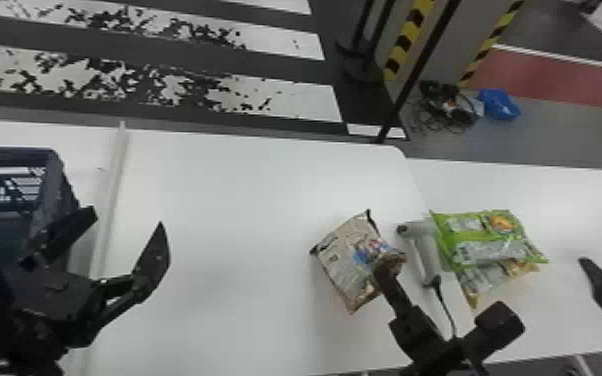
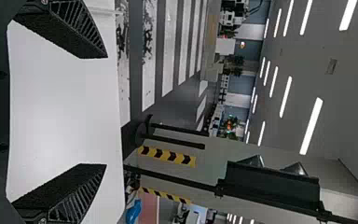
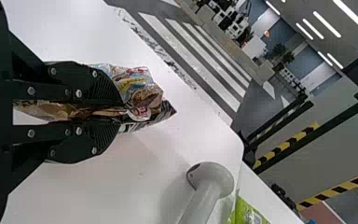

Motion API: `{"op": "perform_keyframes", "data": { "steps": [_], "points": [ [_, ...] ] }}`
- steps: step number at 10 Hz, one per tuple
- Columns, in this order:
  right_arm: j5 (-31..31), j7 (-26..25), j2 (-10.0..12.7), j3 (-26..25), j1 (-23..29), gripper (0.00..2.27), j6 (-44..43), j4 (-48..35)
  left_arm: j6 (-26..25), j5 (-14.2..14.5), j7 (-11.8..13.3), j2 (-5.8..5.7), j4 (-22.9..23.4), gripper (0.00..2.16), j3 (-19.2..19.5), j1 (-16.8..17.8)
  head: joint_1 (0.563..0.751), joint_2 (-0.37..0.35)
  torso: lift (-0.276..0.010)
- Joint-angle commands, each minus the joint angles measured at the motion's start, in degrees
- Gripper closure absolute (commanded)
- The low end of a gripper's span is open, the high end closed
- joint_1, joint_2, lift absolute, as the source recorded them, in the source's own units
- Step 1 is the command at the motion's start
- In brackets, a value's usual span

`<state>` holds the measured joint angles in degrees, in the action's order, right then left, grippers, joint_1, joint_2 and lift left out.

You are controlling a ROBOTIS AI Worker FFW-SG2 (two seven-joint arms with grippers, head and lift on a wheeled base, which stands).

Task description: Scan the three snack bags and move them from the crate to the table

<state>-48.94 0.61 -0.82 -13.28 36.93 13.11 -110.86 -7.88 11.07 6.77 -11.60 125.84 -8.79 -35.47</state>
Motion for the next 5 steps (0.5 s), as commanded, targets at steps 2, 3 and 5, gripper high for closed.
{"op": "perform_keyframes", "data": {
  "steps": [2,3,5],
  "points": [
    [0.2,-2.9,-0.1,0.6,2.6,0.04,0.4,-0.5,0.0,0.0,0.0,0.08,-0.5,0.03,-0.4,0.5,0.695,-0.290,-0.062],
    [1.1,-3.9,-0.1,0.7,2.8,0.04,0.2,-0.2,0.0,0.0,0.0,0.08,-0.5,0.03,-0.5,0.5,0.695,-0.299,-0.062],
    [2.1,-4.4,-0.2,-0.3,3.5,0.07,-0.1,-0.4,0.0,0.0,0.1,-0.01,-0.8,0.03,-0.5,0.6,0.695,-0.311,-0.062]
  ]
}}
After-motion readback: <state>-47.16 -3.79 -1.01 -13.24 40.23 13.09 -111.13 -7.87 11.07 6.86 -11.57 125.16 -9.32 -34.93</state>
